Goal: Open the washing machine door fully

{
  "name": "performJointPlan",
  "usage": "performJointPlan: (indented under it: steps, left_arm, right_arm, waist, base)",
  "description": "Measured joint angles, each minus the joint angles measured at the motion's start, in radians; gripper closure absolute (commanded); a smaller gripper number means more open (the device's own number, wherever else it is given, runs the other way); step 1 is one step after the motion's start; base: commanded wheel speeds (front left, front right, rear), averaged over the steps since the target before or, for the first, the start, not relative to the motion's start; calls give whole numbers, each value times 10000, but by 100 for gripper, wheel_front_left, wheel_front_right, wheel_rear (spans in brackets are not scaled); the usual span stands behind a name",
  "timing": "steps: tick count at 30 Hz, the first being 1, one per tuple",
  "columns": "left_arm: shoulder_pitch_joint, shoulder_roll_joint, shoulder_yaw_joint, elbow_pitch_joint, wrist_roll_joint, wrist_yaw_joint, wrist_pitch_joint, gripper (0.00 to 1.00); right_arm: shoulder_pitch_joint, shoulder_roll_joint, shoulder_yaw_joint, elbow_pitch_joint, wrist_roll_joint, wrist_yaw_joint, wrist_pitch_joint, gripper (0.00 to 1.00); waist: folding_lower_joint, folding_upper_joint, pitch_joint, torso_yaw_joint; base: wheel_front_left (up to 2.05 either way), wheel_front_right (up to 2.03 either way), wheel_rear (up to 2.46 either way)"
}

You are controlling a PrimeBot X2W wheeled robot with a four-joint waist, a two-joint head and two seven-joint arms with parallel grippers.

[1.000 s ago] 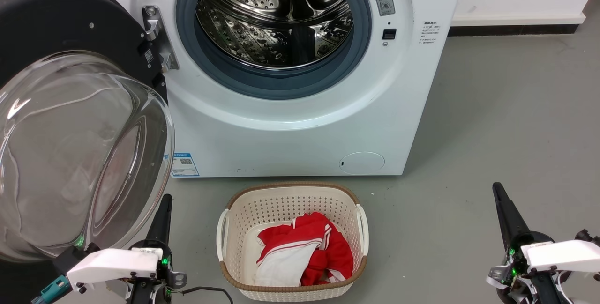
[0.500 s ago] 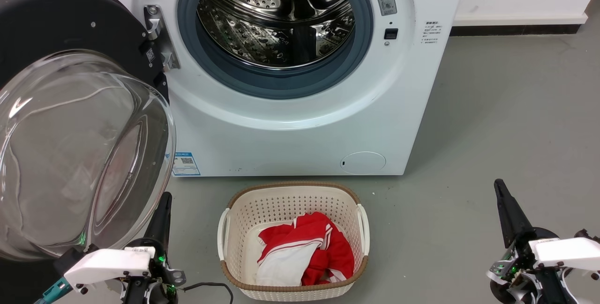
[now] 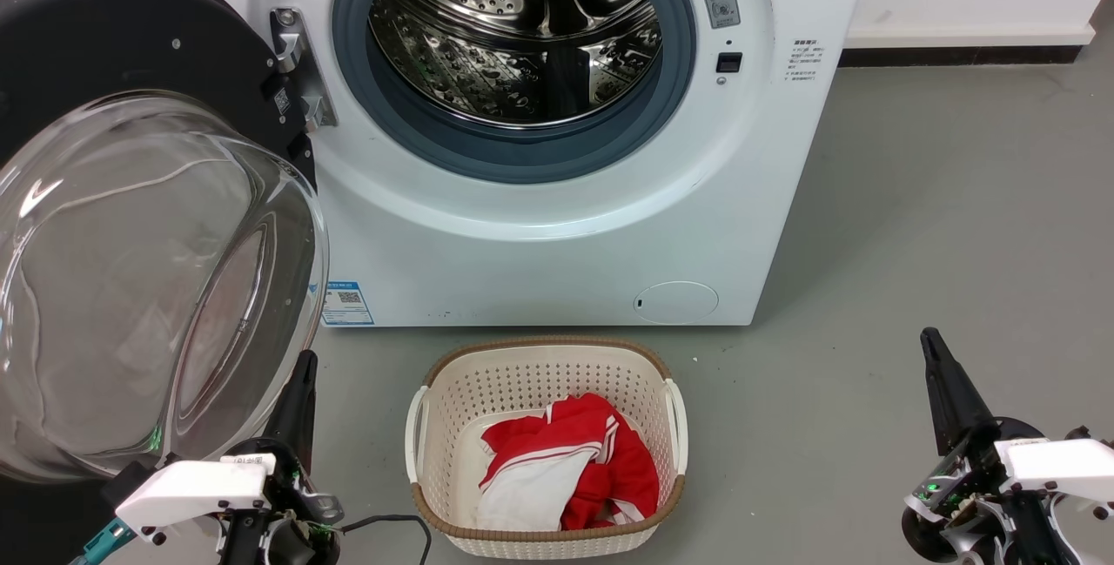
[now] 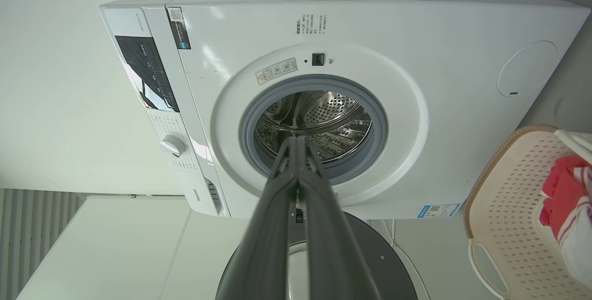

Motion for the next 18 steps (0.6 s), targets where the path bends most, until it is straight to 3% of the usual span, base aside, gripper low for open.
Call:
performJointPlan:
  steps: [18]
  left_arm:
    - [-2,0,0,2,2,-2,0,100]
  right_arm:
    - [-4,58,-75,10,-35,0,54,100]
  waist:
    - [0,0,0,0]
  base:
    - [0,0,0]
